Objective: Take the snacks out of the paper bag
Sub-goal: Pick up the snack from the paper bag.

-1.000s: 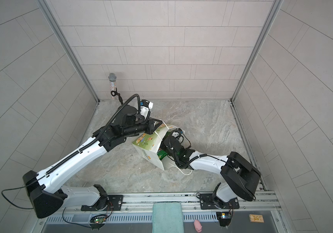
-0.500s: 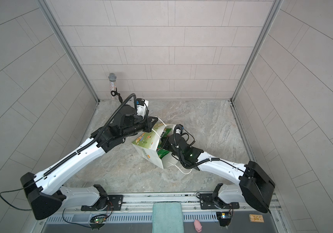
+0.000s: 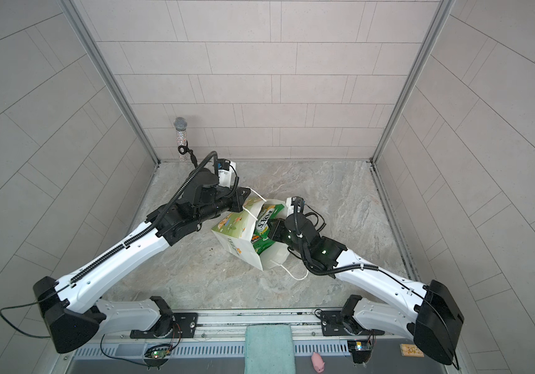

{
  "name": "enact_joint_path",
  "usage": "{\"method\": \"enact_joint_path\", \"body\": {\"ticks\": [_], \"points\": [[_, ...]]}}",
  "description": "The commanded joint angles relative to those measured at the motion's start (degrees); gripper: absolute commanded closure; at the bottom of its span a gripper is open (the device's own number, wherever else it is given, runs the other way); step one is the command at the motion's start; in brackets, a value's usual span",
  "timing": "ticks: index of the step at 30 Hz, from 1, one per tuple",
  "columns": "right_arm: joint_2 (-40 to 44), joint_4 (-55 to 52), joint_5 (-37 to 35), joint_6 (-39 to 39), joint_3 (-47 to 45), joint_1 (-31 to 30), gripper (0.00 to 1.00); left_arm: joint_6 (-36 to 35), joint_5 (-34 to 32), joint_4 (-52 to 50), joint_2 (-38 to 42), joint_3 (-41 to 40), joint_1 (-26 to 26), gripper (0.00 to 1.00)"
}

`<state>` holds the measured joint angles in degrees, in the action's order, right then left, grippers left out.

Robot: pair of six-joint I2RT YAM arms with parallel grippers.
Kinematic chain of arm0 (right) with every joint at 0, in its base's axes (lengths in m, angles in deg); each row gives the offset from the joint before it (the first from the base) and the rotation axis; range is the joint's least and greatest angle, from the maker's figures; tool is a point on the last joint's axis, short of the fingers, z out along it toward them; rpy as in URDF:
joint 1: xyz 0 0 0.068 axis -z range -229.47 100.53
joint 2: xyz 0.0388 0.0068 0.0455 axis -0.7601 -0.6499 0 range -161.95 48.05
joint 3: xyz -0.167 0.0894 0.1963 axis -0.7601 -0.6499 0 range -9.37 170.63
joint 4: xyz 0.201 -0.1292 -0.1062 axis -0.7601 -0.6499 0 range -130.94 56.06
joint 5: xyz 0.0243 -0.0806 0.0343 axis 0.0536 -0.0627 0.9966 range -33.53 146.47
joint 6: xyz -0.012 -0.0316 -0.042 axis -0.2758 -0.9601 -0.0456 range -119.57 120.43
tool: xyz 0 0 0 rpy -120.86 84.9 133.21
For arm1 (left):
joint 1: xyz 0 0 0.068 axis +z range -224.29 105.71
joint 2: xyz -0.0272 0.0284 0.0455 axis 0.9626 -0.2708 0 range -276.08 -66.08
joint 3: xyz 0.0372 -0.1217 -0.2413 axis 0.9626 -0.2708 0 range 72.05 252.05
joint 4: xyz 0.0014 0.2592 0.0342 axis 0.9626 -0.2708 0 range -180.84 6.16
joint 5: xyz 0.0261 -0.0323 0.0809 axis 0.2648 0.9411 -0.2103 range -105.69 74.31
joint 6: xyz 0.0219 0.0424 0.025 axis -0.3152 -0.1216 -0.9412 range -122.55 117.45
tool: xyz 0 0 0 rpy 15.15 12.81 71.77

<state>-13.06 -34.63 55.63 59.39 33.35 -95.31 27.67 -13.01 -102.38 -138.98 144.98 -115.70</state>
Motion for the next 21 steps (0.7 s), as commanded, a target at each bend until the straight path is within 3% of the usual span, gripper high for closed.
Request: {"method": "enact_joint_path", "body": {"ticks": [1,7,21], "points": [[3.6,-3.1,1.3,-3.0,1.3,0.5,1.00,0.4,-2.0,-0.2,1.0,-0.4,-0.2,1.00],[8.2,-9.5,5.4,-10.7,4.5,0.8,1.00,0.4,-1.9,-0.3,1.2,-0.3,-0.2,1.00],[18.7,-28.2,-1.2,-24.3,16.7,3.6,1.00,0.1,-1.6,-0.9,1.9,-0.5,-0.2,1.00]]}}
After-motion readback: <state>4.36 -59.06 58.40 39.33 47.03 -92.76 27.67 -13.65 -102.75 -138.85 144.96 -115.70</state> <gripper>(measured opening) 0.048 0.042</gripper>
